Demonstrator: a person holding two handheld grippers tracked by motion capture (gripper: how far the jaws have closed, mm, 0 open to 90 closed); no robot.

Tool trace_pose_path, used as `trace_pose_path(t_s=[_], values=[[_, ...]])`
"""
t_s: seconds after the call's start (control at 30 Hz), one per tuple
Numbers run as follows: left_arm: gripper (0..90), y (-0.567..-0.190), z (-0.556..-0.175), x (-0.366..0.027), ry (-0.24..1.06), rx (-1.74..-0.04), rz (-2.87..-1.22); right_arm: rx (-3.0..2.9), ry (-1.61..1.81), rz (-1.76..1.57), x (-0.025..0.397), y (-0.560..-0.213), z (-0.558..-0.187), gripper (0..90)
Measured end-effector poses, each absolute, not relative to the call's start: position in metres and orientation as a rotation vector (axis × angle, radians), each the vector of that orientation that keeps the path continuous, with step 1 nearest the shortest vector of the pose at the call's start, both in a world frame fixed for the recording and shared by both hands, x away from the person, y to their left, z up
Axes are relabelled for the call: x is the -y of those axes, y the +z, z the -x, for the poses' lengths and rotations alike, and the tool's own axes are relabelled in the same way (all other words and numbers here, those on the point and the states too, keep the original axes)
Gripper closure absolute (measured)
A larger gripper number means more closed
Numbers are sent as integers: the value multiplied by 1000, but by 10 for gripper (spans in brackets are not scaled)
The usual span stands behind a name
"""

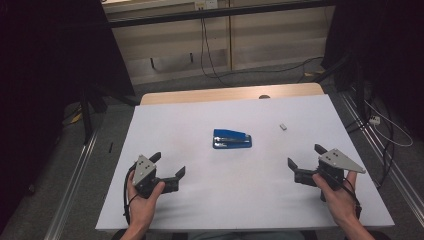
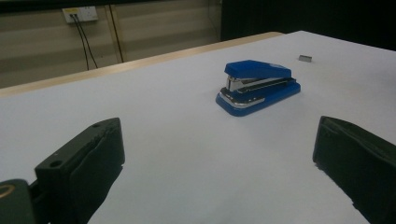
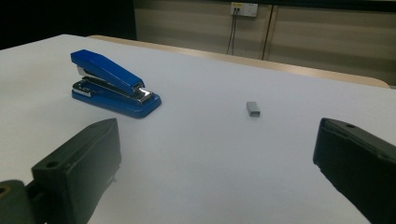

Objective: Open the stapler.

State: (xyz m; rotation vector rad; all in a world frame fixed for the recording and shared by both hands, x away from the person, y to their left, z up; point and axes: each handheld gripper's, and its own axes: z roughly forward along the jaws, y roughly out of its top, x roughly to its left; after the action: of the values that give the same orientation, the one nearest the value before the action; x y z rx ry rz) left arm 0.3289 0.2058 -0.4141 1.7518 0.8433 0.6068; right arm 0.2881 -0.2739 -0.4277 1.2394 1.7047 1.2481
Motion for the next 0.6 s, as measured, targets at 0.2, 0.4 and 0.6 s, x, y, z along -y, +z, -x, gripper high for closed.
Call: trace_pose_path(t_s=[0.2, 0.4, 0.6], values=[[21, -416, -330, -205, 582, -838, -1773, -1704, 1249, -1194, 270, -425, -288, 17], [21, -418, -332, -205, 583, -856, -1790, -1749, 1274, -1185, 263, -427, -291, 12], [22, -420, -334, -202, 560, -868, -1804, -1783, 1298, -1189, 262, -431, -295, 11]])
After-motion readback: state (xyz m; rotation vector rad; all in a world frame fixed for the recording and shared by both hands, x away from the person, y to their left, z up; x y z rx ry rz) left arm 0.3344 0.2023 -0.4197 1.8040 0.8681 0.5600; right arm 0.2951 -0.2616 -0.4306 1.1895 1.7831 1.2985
